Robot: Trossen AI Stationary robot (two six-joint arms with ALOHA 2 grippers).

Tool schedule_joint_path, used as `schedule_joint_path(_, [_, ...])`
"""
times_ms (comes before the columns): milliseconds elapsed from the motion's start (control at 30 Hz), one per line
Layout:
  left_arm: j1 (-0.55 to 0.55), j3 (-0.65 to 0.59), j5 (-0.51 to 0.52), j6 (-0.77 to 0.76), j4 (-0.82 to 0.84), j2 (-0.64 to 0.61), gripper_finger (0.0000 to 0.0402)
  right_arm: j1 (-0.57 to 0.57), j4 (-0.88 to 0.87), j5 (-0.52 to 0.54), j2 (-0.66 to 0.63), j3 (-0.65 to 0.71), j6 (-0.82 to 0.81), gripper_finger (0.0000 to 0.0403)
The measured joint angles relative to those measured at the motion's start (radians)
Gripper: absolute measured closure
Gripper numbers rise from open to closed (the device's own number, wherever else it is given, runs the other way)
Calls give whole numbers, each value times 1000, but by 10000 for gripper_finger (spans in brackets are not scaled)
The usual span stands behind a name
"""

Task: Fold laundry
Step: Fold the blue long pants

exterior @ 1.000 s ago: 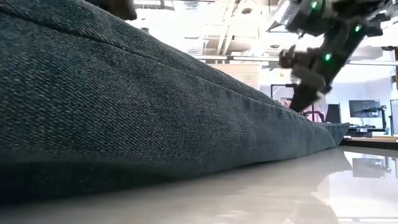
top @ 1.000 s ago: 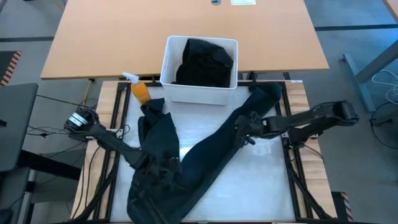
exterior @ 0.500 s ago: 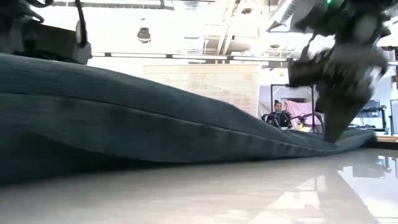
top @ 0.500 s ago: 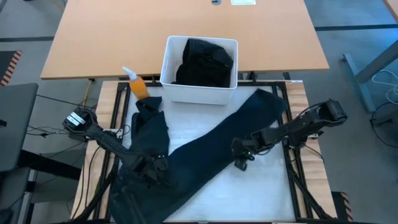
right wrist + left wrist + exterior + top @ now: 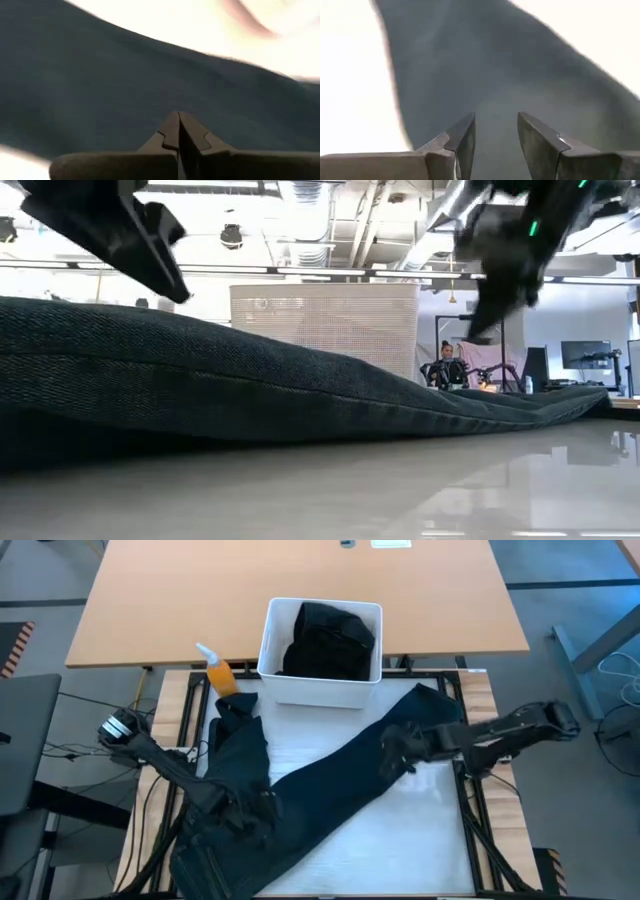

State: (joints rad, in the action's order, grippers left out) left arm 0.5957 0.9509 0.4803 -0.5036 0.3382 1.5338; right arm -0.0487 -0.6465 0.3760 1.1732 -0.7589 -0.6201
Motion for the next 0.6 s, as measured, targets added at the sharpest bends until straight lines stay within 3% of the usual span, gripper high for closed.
schedule_joint_path(133, [0, -7, -86, 1, -122, 109, 268, 229, -89, 36, 17, 8, 1, 383])
schedule_joint_path(367, [24, -2, -305, -173, -115, 284, 268, 494, -75, 139, 33, 6, 19, 383])
schedule_joint_path(467, [49, 2, -367, -237, -85, 289, 268, 567, -69, 120, 80, 6, 37, 383])
schedule_joint_path(600, [88, -4, -416, -270, -29, 232, 268, 578, -29, 69, 160, 7, 54, 383])
